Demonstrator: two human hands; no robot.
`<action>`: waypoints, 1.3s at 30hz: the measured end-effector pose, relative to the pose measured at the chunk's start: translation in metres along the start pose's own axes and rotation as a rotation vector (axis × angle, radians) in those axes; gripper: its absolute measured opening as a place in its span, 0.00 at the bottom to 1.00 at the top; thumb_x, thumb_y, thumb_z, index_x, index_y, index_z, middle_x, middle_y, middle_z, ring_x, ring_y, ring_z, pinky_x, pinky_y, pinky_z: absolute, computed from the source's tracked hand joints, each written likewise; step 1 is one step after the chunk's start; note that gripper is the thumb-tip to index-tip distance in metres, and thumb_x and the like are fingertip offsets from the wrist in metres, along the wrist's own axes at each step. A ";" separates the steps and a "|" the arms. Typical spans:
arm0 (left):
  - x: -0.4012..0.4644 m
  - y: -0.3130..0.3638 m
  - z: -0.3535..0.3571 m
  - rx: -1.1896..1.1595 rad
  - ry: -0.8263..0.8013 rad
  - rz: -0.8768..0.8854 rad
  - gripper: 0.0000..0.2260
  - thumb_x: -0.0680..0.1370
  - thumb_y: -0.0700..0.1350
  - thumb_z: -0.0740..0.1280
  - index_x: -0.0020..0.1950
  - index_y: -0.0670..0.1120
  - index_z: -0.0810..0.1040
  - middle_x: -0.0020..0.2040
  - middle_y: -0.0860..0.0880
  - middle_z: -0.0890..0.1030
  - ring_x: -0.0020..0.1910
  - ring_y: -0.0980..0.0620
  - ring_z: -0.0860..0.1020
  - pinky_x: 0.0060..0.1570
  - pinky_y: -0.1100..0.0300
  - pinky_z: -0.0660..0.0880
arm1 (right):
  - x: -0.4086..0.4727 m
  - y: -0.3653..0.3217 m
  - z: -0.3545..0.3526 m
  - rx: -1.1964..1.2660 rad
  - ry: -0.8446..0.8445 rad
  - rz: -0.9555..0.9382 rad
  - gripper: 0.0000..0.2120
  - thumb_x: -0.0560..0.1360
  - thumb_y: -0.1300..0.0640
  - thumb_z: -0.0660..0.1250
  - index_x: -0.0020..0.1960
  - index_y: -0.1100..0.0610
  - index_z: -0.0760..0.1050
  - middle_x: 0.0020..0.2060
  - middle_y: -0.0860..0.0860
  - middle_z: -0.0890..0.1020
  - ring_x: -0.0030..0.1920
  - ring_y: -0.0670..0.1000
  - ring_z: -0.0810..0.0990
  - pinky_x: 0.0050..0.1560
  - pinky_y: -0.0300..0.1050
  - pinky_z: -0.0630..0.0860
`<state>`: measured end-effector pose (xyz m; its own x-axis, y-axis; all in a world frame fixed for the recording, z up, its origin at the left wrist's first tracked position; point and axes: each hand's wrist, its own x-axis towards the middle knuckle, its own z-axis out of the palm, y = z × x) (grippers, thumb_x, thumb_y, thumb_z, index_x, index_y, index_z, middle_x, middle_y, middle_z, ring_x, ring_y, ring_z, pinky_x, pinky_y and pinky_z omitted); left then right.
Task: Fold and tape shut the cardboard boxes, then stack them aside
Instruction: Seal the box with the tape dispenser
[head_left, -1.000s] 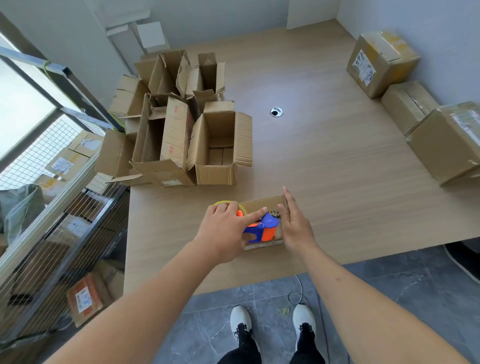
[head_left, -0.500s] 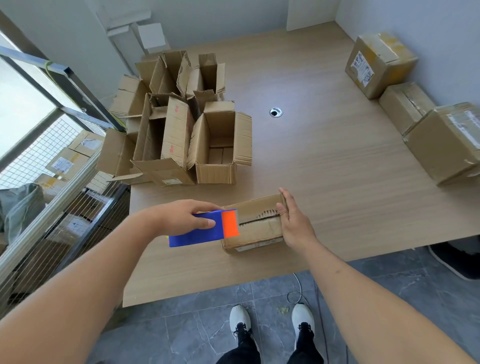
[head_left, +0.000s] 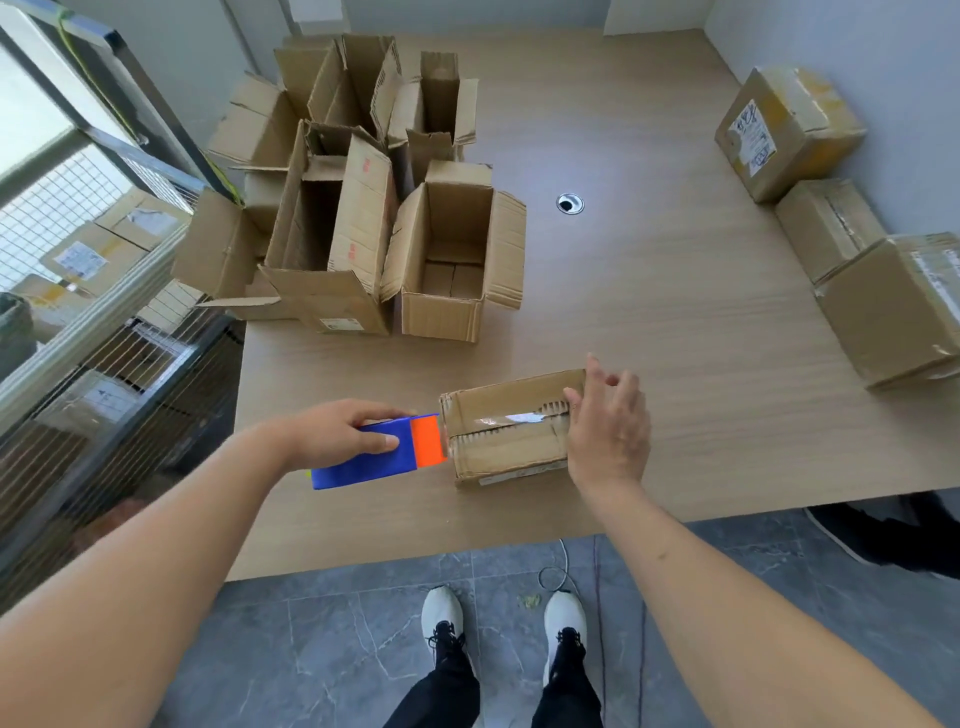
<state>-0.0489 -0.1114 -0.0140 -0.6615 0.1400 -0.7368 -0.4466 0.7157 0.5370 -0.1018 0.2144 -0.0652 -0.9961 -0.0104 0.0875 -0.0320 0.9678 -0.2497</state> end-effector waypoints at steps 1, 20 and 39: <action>0.001 -0.003 0.005 -0.014 0.014 0.019 0.16 0.83 0.50 0.66 0.68 0.67 0.75 0.58 0.60 0.82 0.58 0.54 0.79 0.58 0.56 0.73 | 0.001 -0.005 -0.001 -0.069 0.053 -0.044 0.22 0.81 0.57 0.67 0.74 0.54 0.69 0.53 0.59 0.73 0.45 0.59 0.74 0.42 0.52 0.72; 0.015 -0.037 0.060 -0.265 -0.042 0.213 0.23 0.84 0.48 0.65 0.73 0.72 0.68 0.66 0.68 0.77 0.63 0.62 0.76 0.64 0.59 0.72 | -0.021 -0.051 0.017 -0.100 -0.412 -0.216 0.44 0.75 0.23 0.37 0.81 0.45 0.29 0.79 0.59 0.29 0.79 0.58 0.27 0.80 0.57 0.35; 0.016 -0.048 0.092 -0.344 -0.051 0.141 0.11 0.85 0.50 0.61 0.66 0.54 0.76 0.54 0.51 0.82 0.49 0.55 0.78 0.53 0.59 0.72 | -0.018 -0.053 0.011 -0.167 -0.472 -0.250 0.47 0.72 0.22 0.33 0.81 0.48 0.28 0.77 0.61 0.26 0.77 0.61 0.25 0.80 0.60 0.35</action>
<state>0.0175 -0.0809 -0.0892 -0.7039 0.2615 -0.6604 -0.5350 0.4165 0.7351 -0.0831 0.1610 -0.0646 -0.8899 -0.3192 -0.3260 -0.2969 0.9476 -0.1176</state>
